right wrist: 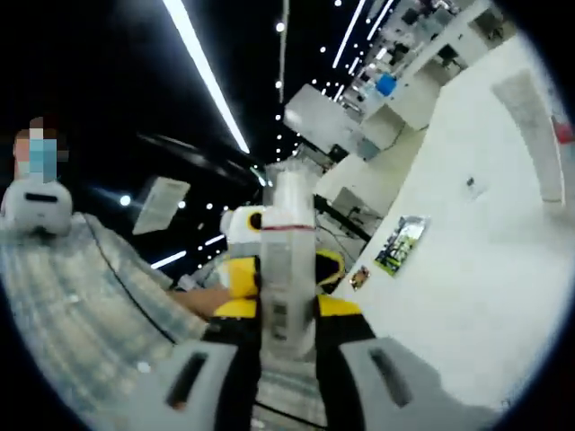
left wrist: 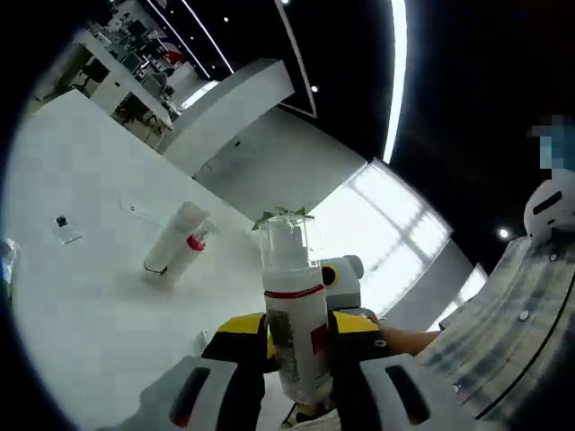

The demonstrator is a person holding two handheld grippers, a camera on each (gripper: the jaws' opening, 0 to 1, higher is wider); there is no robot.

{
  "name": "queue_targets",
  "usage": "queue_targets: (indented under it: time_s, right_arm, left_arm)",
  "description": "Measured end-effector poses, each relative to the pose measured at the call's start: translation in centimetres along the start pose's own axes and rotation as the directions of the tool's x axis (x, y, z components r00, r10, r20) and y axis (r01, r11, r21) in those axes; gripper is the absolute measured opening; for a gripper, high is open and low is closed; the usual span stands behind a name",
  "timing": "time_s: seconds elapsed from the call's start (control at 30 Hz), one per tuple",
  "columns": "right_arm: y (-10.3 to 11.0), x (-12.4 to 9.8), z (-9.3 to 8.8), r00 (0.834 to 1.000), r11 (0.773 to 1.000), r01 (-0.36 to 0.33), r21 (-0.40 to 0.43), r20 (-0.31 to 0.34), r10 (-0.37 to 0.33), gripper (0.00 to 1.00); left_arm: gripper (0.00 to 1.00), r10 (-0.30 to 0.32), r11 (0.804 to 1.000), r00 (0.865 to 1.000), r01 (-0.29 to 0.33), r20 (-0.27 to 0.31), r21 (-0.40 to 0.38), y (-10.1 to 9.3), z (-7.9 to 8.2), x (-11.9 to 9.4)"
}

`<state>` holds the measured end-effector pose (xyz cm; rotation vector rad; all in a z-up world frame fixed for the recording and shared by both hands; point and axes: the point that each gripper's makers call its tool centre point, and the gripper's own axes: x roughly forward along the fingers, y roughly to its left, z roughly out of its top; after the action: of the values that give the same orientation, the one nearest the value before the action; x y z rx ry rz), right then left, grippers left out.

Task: Arrange the skincare products in the storage area until every visible bottle or jar stands upright without overlapping.

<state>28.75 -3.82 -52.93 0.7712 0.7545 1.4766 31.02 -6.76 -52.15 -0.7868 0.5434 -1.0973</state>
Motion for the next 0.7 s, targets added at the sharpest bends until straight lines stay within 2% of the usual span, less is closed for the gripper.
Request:
queue_targets:
  time_s: [0.1,0.23,0.27,0.33,0.4,0.5,0.53,0.57,0.63,0.67,0.7]
  right_arm:
    - [0.5,-0.1,0.0,0.999,1.000,-0.028,0.014,0.021,0.028,0.20]
    - [0.3,0.0,0.0,1.000,1.000,-0.012,0.006,0.026,0.012,0.21]
    - [-0.7,-0.2,0.5,0.997,0.998,0.063,-0.017,0.046,-0.063,0.20]
    - [-1.8,-0.4,0.9,0.988,0.986,0.149,-0.079,0.056,-0.145,0.20]
    - [-2.0,-0.3,0.6,0.982,0.977,0.187,-0.104,0.037,-0.184,0.21]
    - [-3.2,-0.1,-0.5,0.958,0.941,0.281,-0.189,-0.012,-0.288,0.22]
    - [-3.6,-0.1,-0.6,0.948,0.928,0.310,-0.207,-0.007,-0.319,0.22]
    - [-3.7,-0.1,-0.5,0.944,0.921,0.325,-0.216,0.006,-0.331,0.22]
    - [-3.4,0.2,-0.6,0.949,0.928,0.312,-0.205,0.018,-0.315,0.19]
    - [-3.2,0.2,-0.1,0.952,0.936,0.306,-0.176,0.056,-0.301,0.19]
    - [-2.6,0.3,-0.1,0.963,0.955,0.269,-0.124,0.067,-0.262,0.19]
  left_arm:
    - [0.25,-0.026,0.999,1.000,0.026,0.009,-0.031,-0.5,0.0,0.0]
    - [0.25,-0.013,0.999,1.000,0.013,0.011,-0.031,-0.3,0.0,-0.1]
    - [0.24,0.058,0.998,0.997,-0.057,0.049,-0.011,0.8,0.5,-0.2]
    - [0.24,0.109,0.994,0.992,-0.109,0.056,-0.002,1.5,0.6,-0.3]
    - [0.23,0.185,0.982,0.978,-0.188,0.093,0.029,2.5,1.3,-0.6]
    - [0.23,0.202,0.979,0.973,-0.203,0.106,-0.011,2.5,1.6,-0.4]
    - [0.23,0.235,0.972,0.963,-0.237,0.128,-0.003,2.8,2.1,-0.4]
    - [0.23,0.248,0.968,0.960,-0.250,0.131,-0.005,2.9,2.3,-0.4]
    - [0.23,0.246,0.969,0.960,-0.248,0.134,-0.002,2.8,2.4,-0.2]
    - [0.23,0.245,0.969,0.960,-0.247,0.138,0.000,2.8,2.5,-0.2]
    - [0.24,0.232,0.972,0.962,-0.236,0.145,0.007,2.6,2.7,-0.2]
